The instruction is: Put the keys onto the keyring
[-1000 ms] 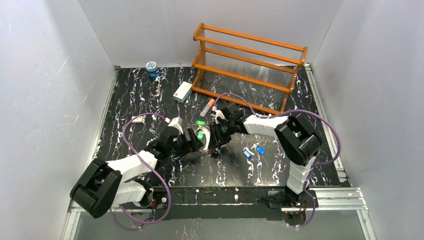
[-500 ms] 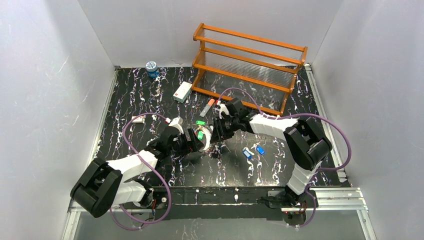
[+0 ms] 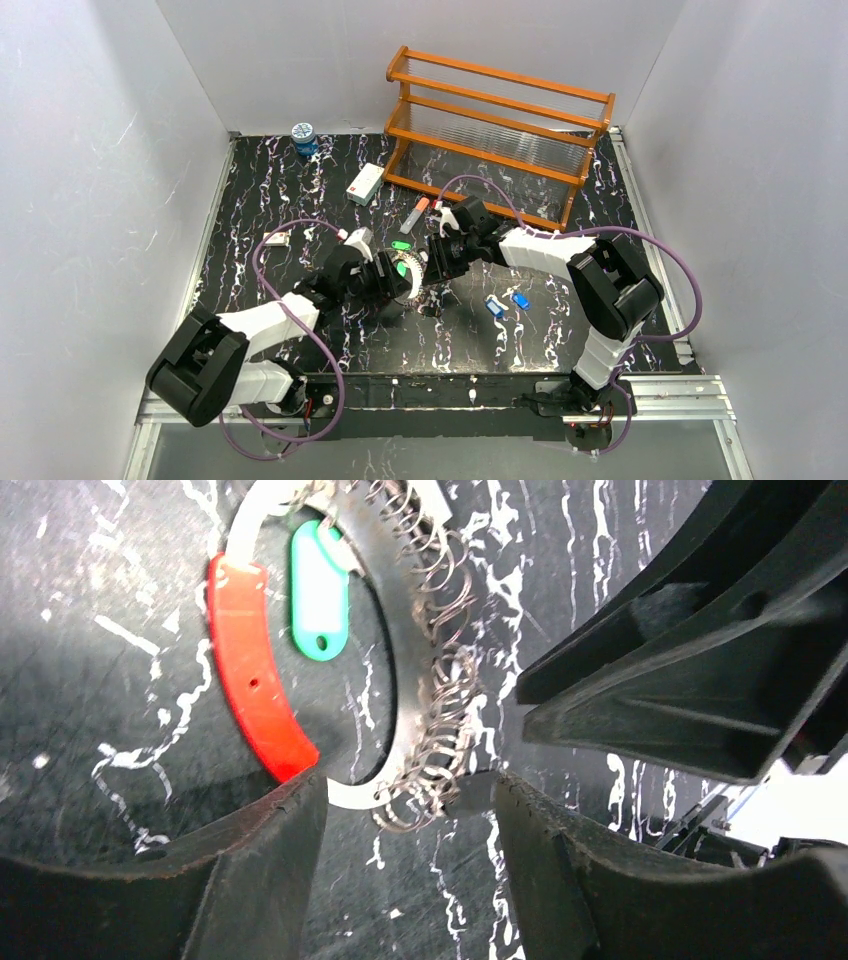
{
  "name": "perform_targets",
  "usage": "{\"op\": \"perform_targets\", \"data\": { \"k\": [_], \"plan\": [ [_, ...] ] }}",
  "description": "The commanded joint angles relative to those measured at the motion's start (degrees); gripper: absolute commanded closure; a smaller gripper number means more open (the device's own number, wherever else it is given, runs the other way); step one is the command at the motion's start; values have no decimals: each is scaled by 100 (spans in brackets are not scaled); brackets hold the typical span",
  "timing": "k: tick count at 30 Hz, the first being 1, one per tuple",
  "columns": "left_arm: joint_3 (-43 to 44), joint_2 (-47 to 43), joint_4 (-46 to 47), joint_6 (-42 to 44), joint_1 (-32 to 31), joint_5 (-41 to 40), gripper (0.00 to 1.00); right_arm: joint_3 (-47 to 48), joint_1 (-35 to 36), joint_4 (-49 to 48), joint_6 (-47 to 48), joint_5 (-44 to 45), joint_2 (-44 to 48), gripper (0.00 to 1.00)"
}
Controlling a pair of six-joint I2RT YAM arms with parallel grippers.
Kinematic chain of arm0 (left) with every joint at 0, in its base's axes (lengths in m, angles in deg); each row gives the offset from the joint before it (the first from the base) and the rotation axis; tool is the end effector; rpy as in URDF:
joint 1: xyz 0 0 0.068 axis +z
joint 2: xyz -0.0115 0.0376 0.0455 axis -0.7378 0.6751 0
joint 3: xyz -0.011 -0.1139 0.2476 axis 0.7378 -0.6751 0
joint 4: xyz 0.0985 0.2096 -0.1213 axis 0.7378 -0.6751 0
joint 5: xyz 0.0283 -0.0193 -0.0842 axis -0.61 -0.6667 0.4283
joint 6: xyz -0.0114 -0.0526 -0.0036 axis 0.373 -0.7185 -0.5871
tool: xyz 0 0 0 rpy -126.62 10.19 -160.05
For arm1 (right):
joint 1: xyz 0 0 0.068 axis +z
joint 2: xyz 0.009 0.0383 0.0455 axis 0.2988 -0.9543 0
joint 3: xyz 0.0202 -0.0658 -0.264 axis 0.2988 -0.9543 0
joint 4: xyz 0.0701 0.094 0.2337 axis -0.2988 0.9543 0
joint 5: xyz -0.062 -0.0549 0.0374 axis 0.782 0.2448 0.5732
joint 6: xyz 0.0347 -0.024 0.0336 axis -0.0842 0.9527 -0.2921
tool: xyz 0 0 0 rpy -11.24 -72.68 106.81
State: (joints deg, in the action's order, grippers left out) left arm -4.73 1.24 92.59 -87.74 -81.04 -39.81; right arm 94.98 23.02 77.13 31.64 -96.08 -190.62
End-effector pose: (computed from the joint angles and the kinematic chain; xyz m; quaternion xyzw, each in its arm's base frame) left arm 0.1943 -0.1357 0.1669 -0.0295 0.8580 -0.3718 0.3532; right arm 0.2662 0.2477 0.1771 -0.2047 0.8878 0.3722 0.1771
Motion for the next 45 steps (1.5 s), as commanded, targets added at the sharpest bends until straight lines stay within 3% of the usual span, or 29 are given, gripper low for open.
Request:
{"op": "perform_targets", "data": {
  "k": [1,9,15,21,28,38,45],
  "plan": [
    [466,285,-169,-147,1,170,43,-4,-17,75,129,158,130,65],
    [1188,965,-951,-208,-283,-49,56,-161,-17,31,115,156,135,67],
    [1931,1255,-2019,-109,-594,-828,64,-469,-22,-147,43,-18,228,69],
    [2755,1805,-3116,-104,-904,-1519,65,-754,-21,-269,23,-11,433,71],
    [3569,2460,-3751,-41,-1321,-1977,64,-976,-16,-206,55,315,798,71],
    [3952,2659,-4153,-78,-1668,-2720,64,-1226,-24,-92,135,998,1445,71],
    [4118,2826,-4231,12,-1738,-2751,71,-1216,-29,-97,124,978,1427,71]
  ]
}}
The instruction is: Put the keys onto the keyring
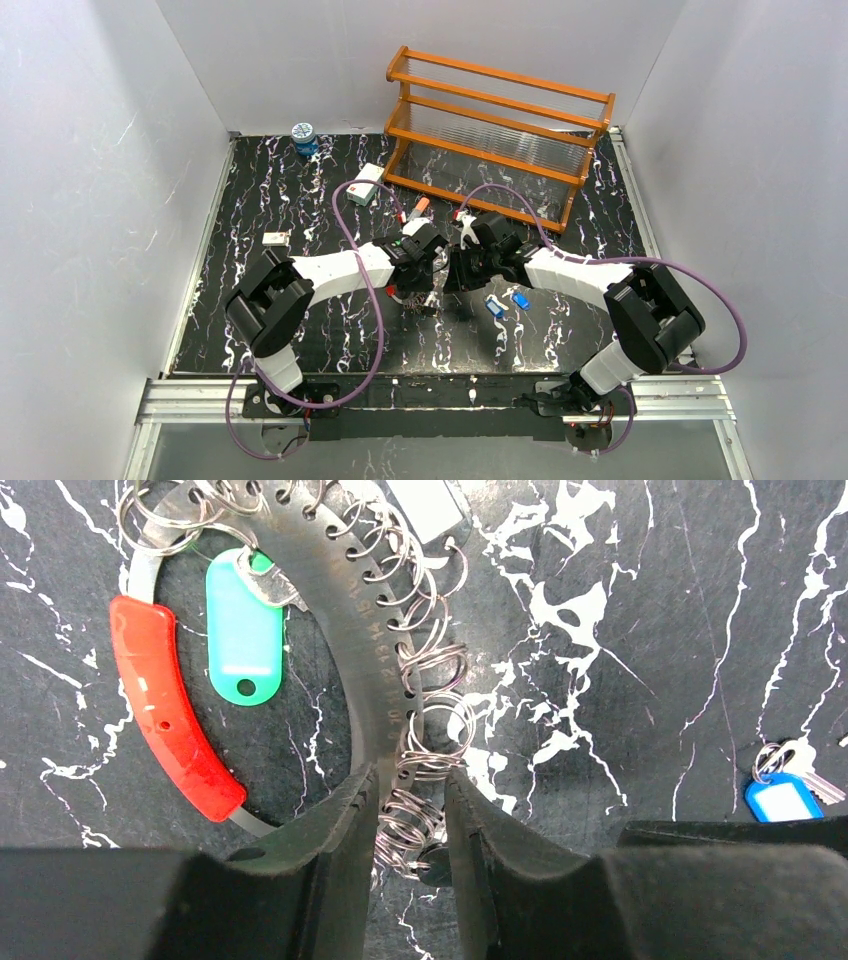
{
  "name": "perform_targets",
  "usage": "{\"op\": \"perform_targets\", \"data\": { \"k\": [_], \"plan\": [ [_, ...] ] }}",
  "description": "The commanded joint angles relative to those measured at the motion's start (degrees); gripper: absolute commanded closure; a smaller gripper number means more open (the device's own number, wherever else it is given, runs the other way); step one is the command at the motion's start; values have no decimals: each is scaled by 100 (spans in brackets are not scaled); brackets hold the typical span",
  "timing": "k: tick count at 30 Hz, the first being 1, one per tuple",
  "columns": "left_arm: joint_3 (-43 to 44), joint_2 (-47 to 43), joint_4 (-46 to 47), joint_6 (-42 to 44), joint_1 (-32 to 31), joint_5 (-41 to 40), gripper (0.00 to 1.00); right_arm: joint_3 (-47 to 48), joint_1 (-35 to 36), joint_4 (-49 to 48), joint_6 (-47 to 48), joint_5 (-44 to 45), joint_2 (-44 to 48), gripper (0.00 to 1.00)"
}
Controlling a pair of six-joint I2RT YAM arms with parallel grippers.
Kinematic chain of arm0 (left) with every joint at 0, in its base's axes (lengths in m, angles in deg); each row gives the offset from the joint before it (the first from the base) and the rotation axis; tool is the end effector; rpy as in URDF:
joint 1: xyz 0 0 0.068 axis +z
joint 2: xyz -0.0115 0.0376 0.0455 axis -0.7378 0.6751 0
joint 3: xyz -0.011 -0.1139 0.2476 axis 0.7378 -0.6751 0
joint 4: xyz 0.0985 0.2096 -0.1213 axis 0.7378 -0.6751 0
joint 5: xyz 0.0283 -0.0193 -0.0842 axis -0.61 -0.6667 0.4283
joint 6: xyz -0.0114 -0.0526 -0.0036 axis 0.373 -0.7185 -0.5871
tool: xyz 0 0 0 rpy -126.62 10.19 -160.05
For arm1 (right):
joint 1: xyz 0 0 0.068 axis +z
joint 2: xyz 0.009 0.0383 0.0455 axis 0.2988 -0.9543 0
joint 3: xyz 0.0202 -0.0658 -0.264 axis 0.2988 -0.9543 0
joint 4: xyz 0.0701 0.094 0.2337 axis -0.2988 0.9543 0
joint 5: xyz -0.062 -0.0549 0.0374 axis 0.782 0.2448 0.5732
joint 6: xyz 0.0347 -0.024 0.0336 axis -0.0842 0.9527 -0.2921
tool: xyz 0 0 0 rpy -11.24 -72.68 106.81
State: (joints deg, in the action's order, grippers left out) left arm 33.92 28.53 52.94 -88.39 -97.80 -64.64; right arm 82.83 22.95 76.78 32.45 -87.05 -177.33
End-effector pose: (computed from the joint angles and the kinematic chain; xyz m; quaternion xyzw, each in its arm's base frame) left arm 0.2299 -0.2619 0.1838 0.0159 0.9511 -0.1196 0.2843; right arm 0.2278 0.2077 0.1862 -0.1861 0.8996 0.3186 0.2336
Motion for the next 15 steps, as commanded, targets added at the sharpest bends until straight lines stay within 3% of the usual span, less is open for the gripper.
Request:
{"op": "perform_targets", "data": {
  "k": [1,9,15],
  "plan": [
    [258,123,-268,81,-76,-268,71,-11,-18,-58,39,71,101,71],
    [367,323,-302,146,-100,-221,72,-11,-20,-53,48,76,111,70],
    [298,157,-396,188,-116,-344,81,-5,-18,-56,57,77,112,70]
  ]
}}
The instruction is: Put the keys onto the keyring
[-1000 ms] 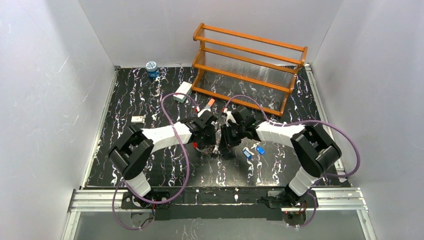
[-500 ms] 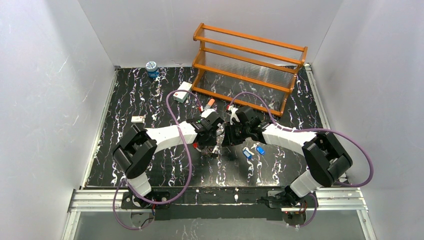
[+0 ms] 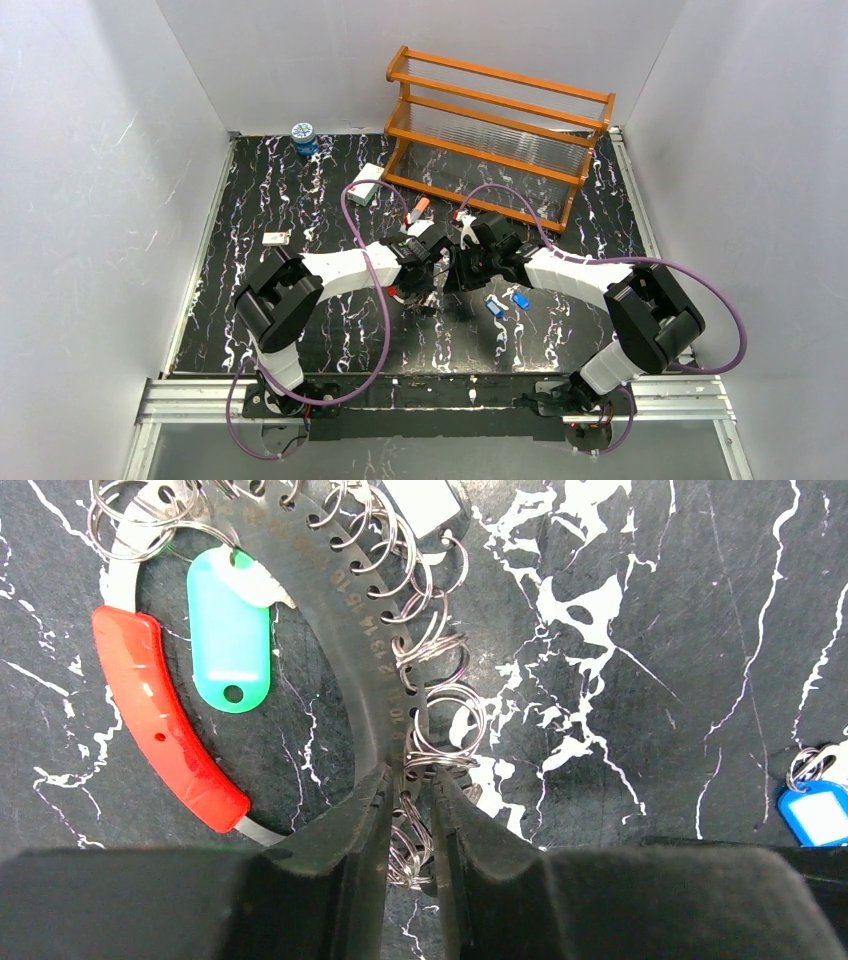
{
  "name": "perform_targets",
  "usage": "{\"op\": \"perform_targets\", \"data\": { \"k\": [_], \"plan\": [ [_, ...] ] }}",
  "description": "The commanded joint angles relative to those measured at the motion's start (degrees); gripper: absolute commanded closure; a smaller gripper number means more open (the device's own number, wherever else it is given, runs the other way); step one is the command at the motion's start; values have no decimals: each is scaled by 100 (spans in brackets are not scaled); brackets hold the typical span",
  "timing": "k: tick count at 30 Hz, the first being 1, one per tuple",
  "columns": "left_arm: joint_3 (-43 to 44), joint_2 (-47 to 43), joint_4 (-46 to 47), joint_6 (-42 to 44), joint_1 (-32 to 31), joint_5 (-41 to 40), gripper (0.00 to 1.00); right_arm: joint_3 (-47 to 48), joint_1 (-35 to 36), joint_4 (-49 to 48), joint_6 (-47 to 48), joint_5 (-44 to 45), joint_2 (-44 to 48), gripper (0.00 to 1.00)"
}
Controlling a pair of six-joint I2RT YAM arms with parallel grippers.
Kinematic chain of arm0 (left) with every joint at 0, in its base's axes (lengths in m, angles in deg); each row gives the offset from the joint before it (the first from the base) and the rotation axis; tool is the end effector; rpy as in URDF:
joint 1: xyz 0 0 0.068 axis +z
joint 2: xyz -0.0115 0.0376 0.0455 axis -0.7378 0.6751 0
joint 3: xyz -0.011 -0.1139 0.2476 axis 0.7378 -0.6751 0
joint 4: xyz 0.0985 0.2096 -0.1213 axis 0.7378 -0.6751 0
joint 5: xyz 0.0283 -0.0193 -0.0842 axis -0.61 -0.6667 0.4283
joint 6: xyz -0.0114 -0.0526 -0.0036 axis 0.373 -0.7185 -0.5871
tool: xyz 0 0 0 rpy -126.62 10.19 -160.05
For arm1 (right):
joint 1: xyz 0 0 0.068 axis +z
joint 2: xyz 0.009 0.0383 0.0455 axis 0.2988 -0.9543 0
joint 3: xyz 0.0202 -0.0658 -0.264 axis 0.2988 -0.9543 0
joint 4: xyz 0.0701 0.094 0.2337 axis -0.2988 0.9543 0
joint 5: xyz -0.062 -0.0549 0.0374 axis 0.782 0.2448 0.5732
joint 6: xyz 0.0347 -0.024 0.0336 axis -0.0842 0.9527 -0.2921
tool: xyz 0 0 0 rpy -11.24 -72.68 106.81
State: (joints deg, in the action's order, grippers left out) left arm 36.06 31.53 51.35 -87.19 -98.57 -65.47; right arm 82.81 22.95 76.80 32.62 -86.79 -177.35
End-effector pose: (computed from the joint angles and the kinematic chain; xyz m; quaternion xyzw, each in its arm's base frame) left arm 0.2319 -0.2710 0.1756 0.0335 0.9555 -0.0983 0.2762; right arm 0.2279 0.2076 0.1859 -0.1866 0.9000 0.3163 0.2349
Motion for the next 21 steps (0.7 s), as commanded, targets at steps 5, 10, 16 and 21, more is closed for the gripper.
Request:
{"op": "perform_targets", "data": {
  "k": [5,10,16,21],
  "plan": [
    [9,-275,-283,124,-40,-274,88,31,-27,-73,44,11,63,70],
    [-76,-422,-353,184,-46,-335,98,59,-19,-59,63,18,91,69],
    [-126,-607,-384,344,-40,-347,100,61,-26,-58,74,30,117,67],
    [-179,-674,-390,590,-45,-334,100,78,-32,-60,100,34,148,67]
  ]
}}
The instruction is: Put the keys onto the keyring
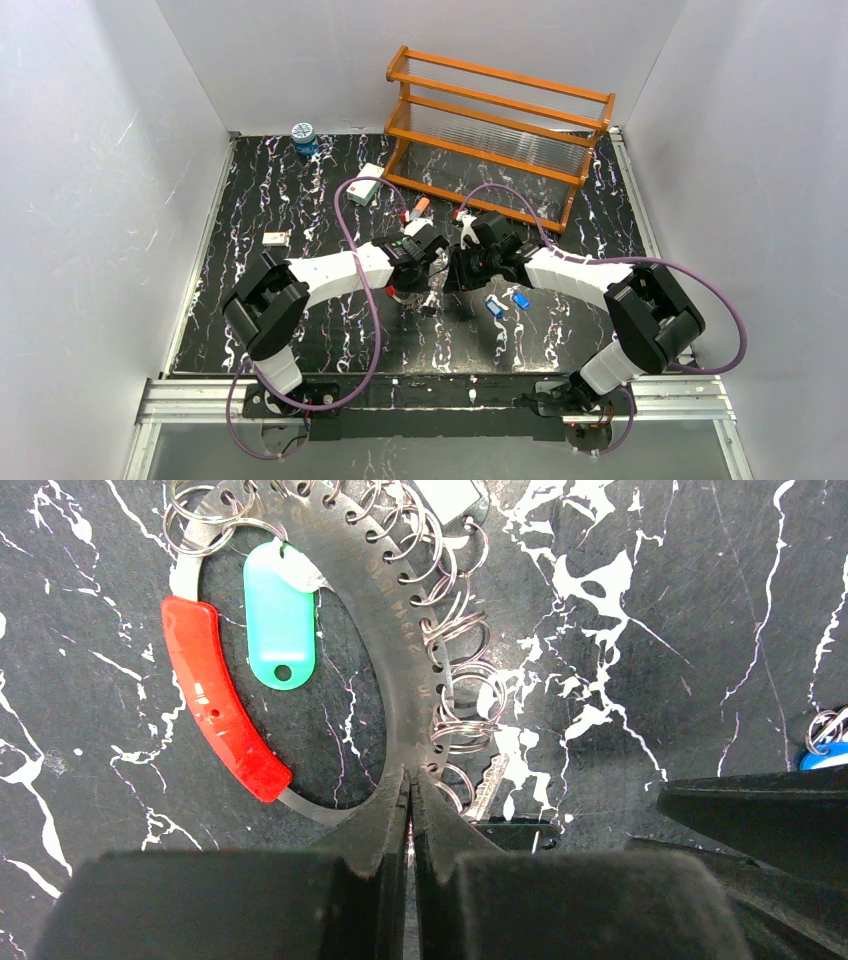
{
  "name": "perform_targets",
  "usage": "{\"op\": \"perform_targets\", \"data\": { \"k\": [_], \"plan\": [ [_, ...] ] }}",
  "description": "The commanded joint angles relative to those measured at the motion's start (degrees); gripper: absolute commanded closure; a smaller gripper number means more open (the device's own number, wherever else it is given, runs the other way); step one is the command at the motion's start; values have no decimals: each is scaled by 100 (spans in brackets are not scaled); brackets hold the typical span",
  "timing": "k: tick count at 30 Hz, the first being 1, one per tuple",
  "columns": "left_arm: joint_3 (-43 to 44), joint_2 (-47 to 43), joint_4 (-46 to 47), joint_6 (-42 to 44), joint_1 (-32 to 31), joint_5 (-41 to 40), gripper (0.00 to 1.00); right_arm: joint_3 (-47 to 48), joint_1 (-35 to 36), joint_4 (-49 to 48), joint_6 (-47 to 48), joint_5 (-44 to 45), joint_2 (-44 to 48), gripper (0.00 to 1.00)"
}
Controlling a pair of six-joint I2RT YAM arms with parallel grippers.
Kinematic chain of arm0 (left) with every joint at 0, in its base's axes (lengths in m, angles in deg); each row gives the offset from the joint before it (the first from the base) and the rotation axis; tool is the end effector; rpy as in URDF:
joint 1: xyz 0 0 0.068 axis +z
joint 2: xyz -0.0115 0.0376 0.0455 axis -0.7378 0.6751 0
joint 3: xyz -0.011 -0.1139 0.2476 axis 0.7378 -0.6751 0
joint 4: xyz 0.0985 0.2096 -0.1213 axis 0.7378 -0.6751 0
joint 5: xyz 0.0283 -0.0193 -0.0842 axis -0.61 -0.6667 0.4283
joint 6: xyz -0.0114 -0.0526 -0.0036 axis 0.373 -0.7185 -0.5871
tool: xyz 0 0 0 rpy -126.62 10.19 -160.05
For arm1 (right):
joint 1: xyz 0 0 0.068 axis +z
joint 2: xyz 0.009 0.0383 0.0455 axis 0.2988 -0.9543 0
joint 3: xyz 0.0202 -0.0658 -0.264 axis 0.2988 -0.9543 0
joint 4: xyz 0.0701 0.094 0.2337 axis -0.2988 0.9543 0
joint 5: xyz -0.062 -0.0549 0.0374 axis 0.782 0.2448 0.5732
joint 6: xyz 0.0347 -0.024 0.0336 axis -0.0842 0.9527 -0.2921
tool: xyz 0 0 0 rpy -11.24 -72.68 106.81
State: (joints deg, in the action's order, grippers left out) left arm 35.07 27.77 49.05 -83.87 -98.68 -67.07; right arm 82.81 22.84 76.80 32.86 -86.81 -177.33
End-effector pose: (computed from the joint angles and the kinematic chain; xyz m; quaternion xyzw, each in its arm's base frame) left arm 0.2247 -0.2617 0.1904 0.0575 0.9515 -0.0836 0.2906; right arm 0.2283 0.2071 0.1860 -0.1877 0.8997 0.3158 0.2359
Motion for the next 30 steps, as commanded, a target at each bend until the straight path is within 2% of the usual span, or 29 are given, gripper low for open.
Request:
{"op": "perform_targets", "data": {
  "k": [1,4,8,12,14,16,20,23,30],
  "plan": [
    [-99,-312,-167,295,-30,-185,100,86,-19,-55,83,31,147,67],
    [-152,-373,-198,244,-29,-227,99,99,-15,-71,90,-23,117,66],
    [-189,-440,-195,-26,-33,-195,83,122,-15,-88,87,-100,59,66],
    [-253,-518,-79,-278,-22,-104,76,123,-15,-90,85,-144,49,65],
    [-278,-603,-68,-351,-3,-154,69,131,-16,-72,93,-147,49,65],
    [-356,-739,13,-426,62,-139,68,124,-23,-66,102,-148,58,65],
    [-639,-1125,410,-600,211,169,58,112,-17,-78,110,-161,58,64],
    [-991,-1354,864,-765,431,691,55,113,-16,-84,112,-165,54,64],
    [-1855,-1517,1972,-1702,861,1903,59,99,-15,-77,120,-190,22,63]
  ]
}}
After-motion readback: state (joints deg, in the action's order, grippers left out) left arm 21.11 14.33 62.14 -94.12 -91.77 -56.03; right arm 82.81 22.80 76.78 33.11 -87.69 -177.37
